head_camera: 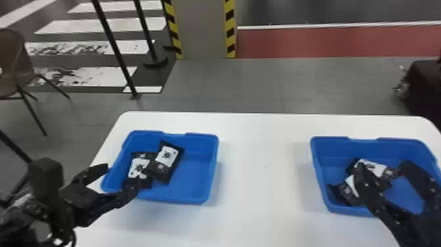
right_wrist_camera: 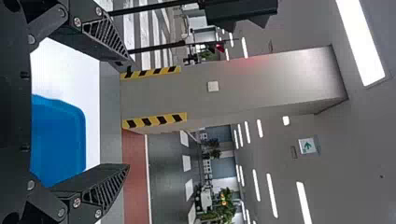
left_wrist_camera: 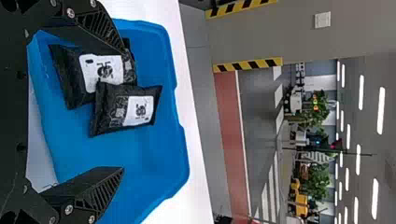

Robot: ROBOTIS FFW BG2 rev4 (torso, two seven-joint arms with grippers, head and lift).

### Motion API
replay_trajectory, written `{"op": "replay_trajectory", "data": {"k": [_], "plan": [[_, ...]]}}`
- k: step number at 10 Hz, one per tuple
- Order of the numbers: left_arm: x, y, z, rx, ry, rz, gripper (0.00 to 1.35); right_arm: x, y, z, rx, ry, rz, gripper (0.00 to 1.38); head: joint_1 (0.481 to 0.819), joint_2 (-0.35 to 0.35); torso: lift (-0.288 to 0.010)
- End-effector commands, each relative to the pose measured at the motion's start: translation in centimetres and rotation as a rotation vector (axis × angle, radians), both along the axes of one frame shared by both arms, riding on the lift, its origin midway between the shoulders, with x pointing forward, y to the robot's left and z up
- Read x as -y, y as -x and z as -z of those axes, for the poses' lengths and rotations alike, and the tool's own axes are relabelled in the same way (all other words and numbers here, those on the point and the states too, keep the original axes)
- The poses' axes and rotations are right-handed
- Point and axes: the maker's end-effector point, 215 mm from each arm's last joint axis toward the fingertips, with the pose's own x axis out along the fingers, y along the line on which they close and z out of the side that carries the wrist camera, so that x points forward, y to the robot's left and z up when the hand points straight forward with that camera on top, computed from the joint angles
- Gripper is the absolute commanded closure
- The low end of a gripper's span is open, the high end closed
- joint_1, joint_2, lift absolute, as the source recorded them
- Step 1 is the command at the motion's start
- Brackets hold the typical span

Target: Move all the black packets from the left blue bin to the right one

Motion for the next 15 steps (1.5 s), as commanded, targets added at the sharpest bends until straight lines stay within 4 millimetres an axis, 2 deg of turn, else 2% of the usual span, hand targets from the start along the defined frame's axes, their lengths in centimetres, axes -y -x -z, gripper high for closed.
{"op": "replay_trajectory", "data": {"k": [1,2,4,7,9,10,11,12,13,14,15], "plan": [[-1.2,-2.5,2.0,-0.049,-0.038,-0.010,0.16,-1.9,1.7,0.2,-0.017,-0.051,-0.031,0.22,0.695,0.188,-0.110],[-0.7,-4.5,3.2,-0.085,-0.042,0.005,0.16,-3.1,1.9,0.7,-0.029,-0.091,-0.054,0.22,0.695,0.221,-0.110],[0.1,-7.7,5.2,-0.133,-0.026,0.019,0.15,-3.8,1.4,0.6,-0.024,-0.110,-0.073,0.22,0.695,0.235,-0.110],[2.1,-11.1,7.8,-0.215,-0.004,0.053,0.15,-4.1,1.3,0.6,-0.024,-0.136,-0.081,0.22,0.695,0.215,-0.110],[2.3,-11.5,9.4,-0.288,0.004,0.040,0.17,-4.2,1.2,0.8,-0.025,-0.152,-0.087,0.22,0.695,0.197,-0.110],[2.9,-12.2,10.4,-0.307,0.015,0.063,0.22,-4.2,1.2,0.7,-0.024,-0.152,-0.090,0.22,0.695,0.195,-0.110],[3.7,-12.3,11.2,-0.355,0.028,0.077,0.55,-4.2,1.0,0.9,-0.026,-0.159,-0.087,0.23,0.695,0.192,-0.110],[3.5,-12.2,11.3,-0.356,0.035,0.067,0.90,-4.2,0.9,0.9,-0.026,-0.167,-0.088,0.23,0.695,0.183,-0.110],[3.2,-12.2,11.2,-0.348,0.034,0.063,1.10,-4.2,1.0,1.1,-0.030,-0.170,-0.088,0.23,0.695,0.178,-0.110],[3.6,-12.2,11.2,-0.341,0.036,0.077,1.20,-4.3,1.1,1.2,-0.032,-0.180,-0.089,0.23,0.695,0.178,-0.110],[4.3,-12.0,11.0,-0.331,0.062,0.097,1.20,-4.4,1.1,1.3,-0.034,-0.191,-0.091,0.24,0.695,0.179,-0.110]]}}
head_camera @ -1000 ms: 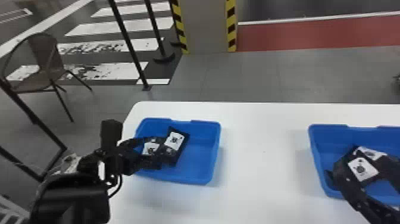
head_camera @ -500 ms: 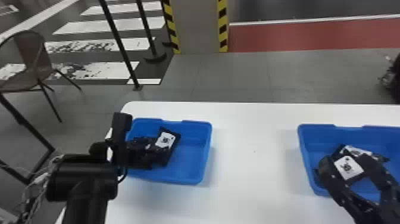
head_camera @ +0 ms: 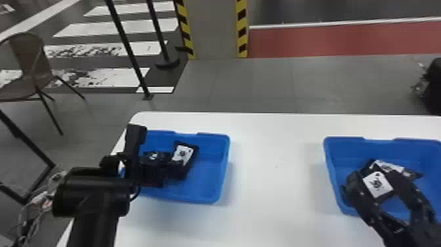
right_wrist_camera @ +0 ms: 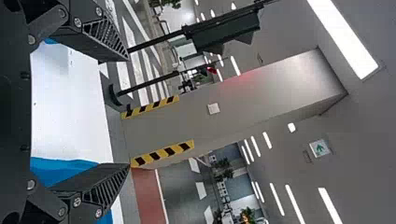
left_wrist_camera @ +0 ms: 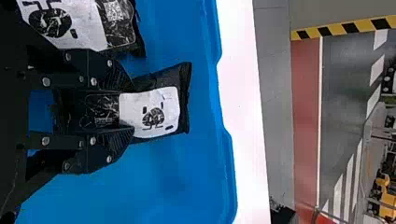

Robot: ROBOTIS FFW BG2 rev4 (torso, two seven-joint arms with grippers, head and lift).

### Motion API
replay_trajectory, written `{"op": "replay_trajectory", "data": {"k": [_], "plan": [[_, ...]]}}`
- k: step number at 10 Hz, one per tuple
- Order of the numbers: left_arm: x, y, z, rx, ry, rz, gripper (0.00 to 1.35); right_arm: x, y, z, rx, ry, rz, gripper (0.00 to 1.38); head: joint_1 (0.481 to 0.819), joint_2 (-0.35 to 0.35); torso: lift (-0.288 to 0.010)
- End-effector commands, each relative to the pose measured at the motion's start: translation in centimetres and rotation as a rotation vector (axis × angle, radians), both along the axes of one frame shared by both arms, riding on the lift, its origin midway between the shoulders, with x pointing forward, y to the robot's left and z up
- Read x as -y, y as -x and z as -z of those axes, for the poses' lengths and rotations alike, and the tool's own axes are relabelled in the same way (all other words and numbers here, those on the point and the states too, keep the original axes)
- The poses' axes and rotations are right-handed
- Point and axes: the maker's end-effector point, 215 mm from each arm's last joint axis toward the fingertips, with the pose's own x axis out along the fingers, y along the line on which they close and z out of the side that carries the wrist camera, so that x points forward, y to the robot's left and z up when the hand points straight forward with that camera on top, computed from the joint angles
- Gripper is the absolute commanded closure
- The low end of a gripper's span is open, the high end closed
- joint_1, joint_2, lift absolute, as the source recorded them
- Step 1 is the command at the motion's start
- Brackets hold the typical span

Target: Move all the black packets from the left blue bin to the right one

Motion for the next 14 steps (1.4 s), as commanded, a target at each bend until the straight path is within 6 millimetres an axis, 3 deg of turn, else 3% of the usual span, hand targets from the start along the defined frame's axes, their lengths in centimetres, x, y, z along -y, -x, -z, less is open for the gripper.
{"op": "replay_trajectory", "data": {"k": [1,3,4,5,7,9,11,14], "plan": [[1.2,0.3,-0.5,0.027,0.046,0.034,1.20,-0.3,0.0,-0.2,0.003,-0.012,-0.005,0.24,0.695,0.177,-0.110],[3.3,2.2,-4.9,0.113,0.088,0.099,1.20,-1.6,-0.4,-1.3,0.023,-0.044,-0.043,0.24,0.695,0.159,-0.110],[4.6,4.0,-8.2,0.165,0.100,0.122,1.20,-2.3,-0.5,-2.1,0.040,-0.059,-0.063,0.24,0.695,0.156,-0.110],[6.3,5.8,-10.1,0.191,0.138,0.150,1.20,-3.6,-0.5,-2.2,0.021,-0.088,-0.104,0.24,0.695,0.155,-0.110],[12.5,7.9,-13.7,0.250,0.250,0.258,1.20,-6.8,-1.1,-2.4,-0.002,-0.125,-0.227,0.24,0.695,0.149,-0.110],[18.8,8.6,-15.3,0.266,0.354,0.371,1.20,-9.3,-1.9,-2.3,-0.009,-0.145,-0.321,0.24,0.695,0.118,-0.110],[24.0,9.4,-16.5,0.260,0.423,0.472,1.20,-9.8,-3.9,-1.8,-0.010,-0.150,-0.337,0.24,0.695,0.073,-0.110],[28.4,9.5,-16.8,0.246,0.483,0.554,1.20,-10.6,-6.2,-2.2,-0.008,-0.153,-0.376,0.23,0.695,-0.017,-0.110]]}}
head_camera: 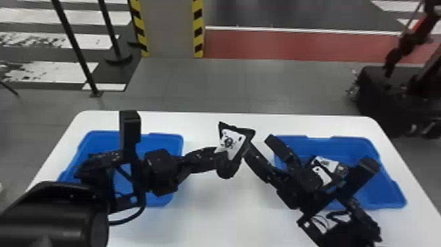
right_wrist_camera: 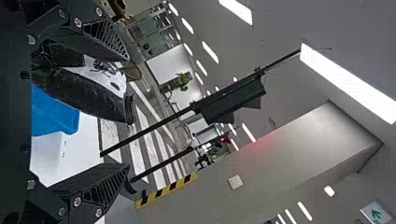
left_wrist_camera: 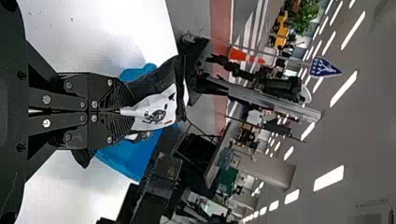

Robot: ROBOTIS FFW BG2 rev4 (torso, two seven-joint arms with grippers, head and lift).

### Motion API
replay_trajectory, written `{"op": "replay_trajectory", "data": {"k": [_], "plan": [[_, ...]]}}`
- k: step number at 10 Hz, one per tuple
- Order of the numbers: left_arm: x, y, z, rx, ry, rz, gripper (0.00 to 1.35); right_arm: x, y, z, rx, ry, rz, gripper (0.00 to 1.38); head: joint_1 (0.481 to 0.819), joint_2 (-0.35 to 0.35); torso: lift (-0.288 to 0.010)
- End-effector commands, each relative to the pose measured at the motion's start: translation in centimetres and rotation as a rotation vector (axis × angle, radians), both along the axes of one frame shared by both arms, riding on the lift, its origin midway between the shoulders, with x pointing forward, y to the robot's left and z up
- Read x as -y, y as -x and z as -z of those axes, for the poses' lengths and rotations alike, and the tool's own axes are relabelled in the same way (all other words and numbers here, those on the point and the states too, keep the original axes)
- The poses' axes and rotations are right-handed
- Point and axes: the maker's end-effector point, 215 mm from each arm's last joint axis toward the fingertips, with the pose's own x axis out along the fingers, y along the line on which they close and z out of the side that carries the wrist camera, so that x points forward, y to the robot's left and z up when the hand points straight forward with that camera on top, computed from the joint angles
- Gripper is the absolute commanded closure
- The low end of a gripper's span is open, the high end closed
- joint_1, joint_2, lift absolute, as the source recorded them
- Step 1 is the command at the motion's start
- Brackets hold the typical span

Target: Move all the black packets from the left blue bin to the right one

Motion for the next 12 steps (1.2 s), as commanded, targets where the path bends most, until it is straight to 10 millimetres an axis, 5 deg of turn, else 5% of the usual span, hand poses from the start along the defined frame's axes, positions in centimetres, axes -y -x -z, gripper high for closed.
{"op": "replay_trajectory", "data": {"k": [1,2,3,4,5,8,9,11,12], "plan": [[2.2,0.0,-0.1,-0.002,0.029,0.047,1.20,-1.0,-0.9,0.3,-0.008,-0.002,-0.030,0.23,0.695,-0.030,-0.110],[3.2,-0.1,-0.1,-0.004,0.035,0.068,1.20,-1.4,-1.2,0.6,-0.009,-0.005,-0.050,0.24,0.695,-0.036,-0.110],[3.9,0.0,0.0,-0.008,0.044,0.082,1.20,-1.8,-1.5,1.2,-0.018,-0.006,-0.069,0.39,0.695,-0.044,-0.110],[4.0,0.0,0.0,-0.008,0.044,0.085,1.20,-1.9,-1.7,1.8,-0.024,-0.005,-0.078,0.97,0.695,-0.050,-0.110],[3.9,0.0,0.2,-0.013,0.042,0.084,1.20,-1.7,-1.6,1.4,-0.019,-0.013,-0.060,1.28,0.695,-0.051,-0.110],[3.3,-0.1,0.7,-0.024,0.040,0.070,1.20,-1.3,-1.9,0.7,0.008,-0.019,-0.041,1.28,0.695,-0.057,-0.110],[2.4,-0.3,1.4,-0.035,0.035,0.037,0.97,-1.3,-1.9,0.7,0.008,-0.022,-0.041,1.28,0.695,-0.057,-0.110],[-2.2,-0.8,3.3,-0.031,0.015,-0.080,0.13,2.7,-3.5,2.0,-0.010,0.016,0.044,1.28,0.695,-0.042,-0.110],[-5.1,-0.7,4.2,-0.023,0.006,-0.138,0.10,7.0,-4.8,2.7,-0.009,0.080,0.117,1.28,0.695,-0.038,-0.110]]}}
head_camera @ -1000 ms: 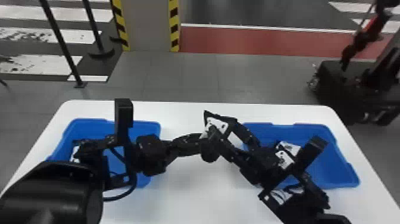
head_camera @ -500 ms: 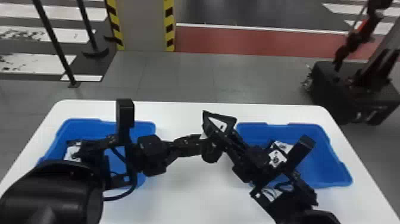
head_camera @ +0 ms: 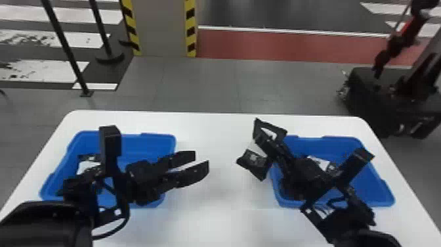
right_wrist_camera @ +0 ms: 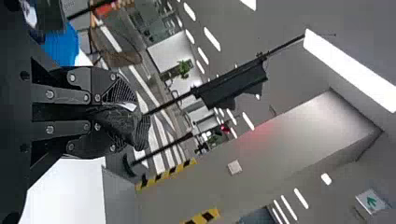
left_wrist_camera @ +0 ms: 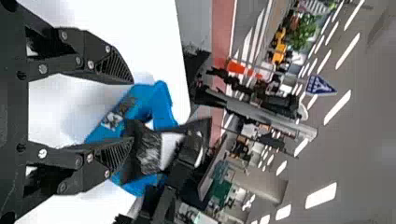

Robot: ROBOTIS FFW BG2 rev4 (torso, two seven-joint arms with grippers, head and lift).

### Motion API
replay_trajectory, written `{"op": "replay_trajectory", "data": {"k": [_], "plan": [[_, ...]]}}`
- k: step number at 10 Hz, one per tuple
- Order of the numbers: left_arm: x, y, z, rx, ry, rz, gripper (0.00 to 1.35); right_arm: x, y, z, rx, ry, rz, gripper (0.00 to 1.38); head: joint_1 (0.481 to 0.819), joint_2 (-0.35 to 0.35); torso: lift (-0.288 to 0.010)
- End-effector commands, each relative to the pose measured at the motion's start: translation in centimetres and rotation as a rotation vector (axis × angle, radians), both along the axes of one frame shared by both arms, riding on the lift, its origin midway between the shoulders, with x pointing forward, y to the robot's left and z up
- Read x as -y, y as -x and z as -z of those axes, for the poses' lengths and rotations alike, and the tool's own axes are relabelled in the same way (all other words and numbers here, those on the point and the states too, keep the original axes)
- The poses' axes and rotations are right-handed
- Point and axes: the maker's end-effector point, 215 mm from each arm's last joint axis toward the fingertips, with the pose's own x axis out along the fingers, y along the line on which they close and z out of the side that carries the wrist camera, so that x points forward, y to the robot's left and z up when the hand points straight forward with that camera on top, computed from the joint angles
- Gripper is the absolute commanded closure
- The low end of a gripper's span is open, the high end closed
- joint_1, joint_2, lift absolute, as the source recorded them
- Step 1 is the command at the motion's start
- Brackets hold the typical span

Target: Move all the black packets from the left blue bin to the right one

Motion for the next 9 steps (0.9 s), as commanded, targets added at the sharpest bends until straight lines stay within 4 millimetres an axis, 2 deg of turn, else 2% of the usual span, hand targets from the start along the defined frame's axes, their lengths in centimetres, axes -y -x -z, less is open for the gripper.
{"op": "replay_trajectory", "data": {"k": [1,2,3,4,5,6,7,8,9], "plan": [[-5.0,0.1,0.7,0.033,-0.020,-0.098,0.15,5.5,-1.5,1.2,-0.017,0.072,0.095,1.28,0.695,-0.045,-0.110],[-8.0,0.3,0.8,0.050,-0.035,-0.161,0.16,8.0,-2.1,2.0,-0.039,0.107,0.144,1.25,0.695,-0.049,-0.110],[-11.5,1.0,1.6,0.036,-0.064,-0.230,0.17,10.7,-3.5,4.0,-0.083,0.142,0.190,1.19,0.695,-0.050,-0.110],[-13.9,1.6,2.3,0.020,-0.082,-0.274,0.17,13.0,-4.8,5.4,-0.115,0.162,0.226,1.05,0.695,-0.043,-0.110],[-16.4,2.1,2.8,0.008,-0.110,-0.319,0.17,16.2,-6.3,7.0,-0.155,0.189,0.281,0.95,0.695,-0.040,-0.110],[-17.8,2.4,2.9,0.006,-0.120,-0.343,0.17,20.7,-6.9,7.6,-0.171,0.257,0.370,0.95,0.695,-0.036,-0.110],[-18.7,2.4,2.5,0.015,-0.132,-0.357,0.18,23.0,-6.8,7.5,-0.178,0.272,0.427,0.87,0.695,-0.053,-0.110],[-19.6,2.5,2.3,0.027,-0.152,-0.373,0.18,23.8,-6.1,6.0,-0.153,0.291,0.459,0.43,0.695,-0.080,-0.110],[-21.2,2.7,2.1,0.045,-0.179,-0.408,0.17,23.7,-4.8,4.1,-0.114,0.342,0.487,0.09,0.695,-0.089,-0.110]]}}
